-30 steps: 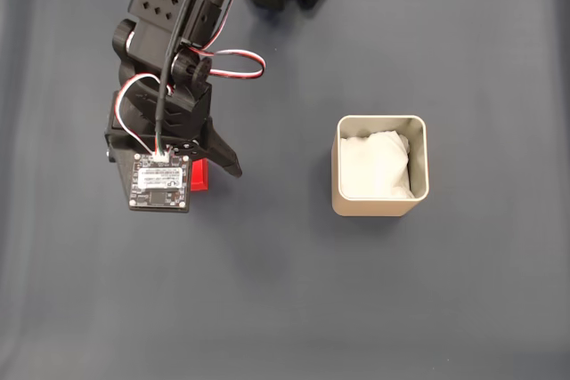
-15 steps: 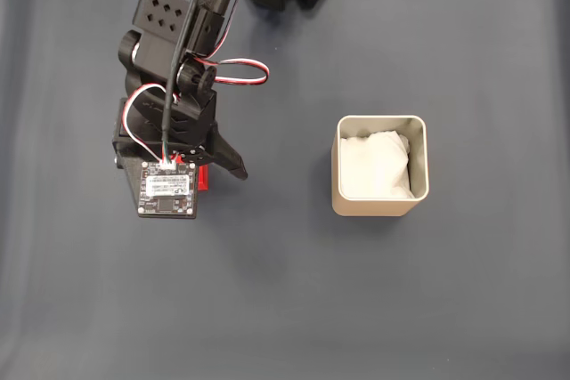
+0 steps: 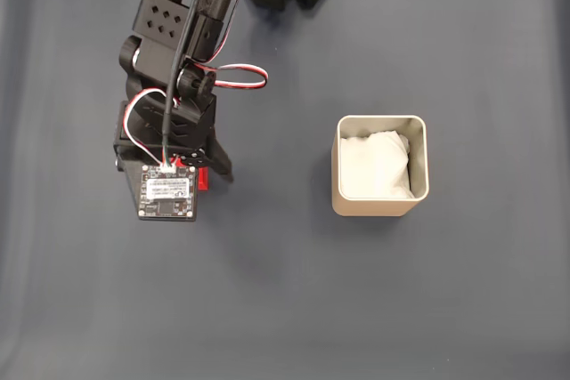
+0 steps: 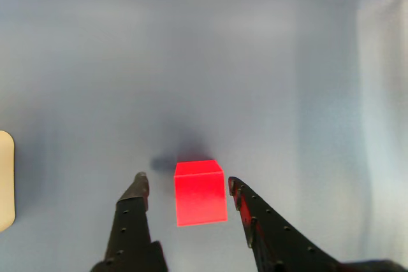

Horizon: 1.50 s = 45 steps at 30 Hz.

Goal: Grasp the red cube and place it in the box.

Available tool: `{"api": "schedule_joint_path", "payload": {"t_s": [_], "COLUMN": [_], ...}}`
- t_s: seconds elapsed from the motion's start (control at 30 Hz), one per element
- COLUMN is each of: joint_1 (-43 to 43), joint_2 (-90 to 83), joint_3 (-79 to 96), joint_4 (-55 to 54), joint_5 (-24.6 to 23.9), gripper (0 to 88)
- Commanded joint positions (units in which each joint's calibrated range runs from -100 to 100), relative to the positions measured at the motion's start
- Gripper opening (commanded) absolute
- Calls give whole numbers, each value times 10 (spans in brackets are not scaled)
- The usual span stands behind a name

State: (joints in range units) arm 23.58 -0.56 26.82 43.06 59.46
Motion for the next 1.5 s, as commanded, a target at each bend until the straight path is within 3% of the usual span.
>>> {"api": "schedule_joint_path", "payload": {"t_s": [0.0, 0.43, 1.03, 1.47], "joint_1": [2, 2, -30, -127], "joint_2": [-6, -41, -207, -293], "joint_3": [-20, 3, 2, -50], "joint_4": [-7, 27, 209, 280], "joint_5": [2, 37, 44, 35], "gripper": [228, 3, 3, 3]}}
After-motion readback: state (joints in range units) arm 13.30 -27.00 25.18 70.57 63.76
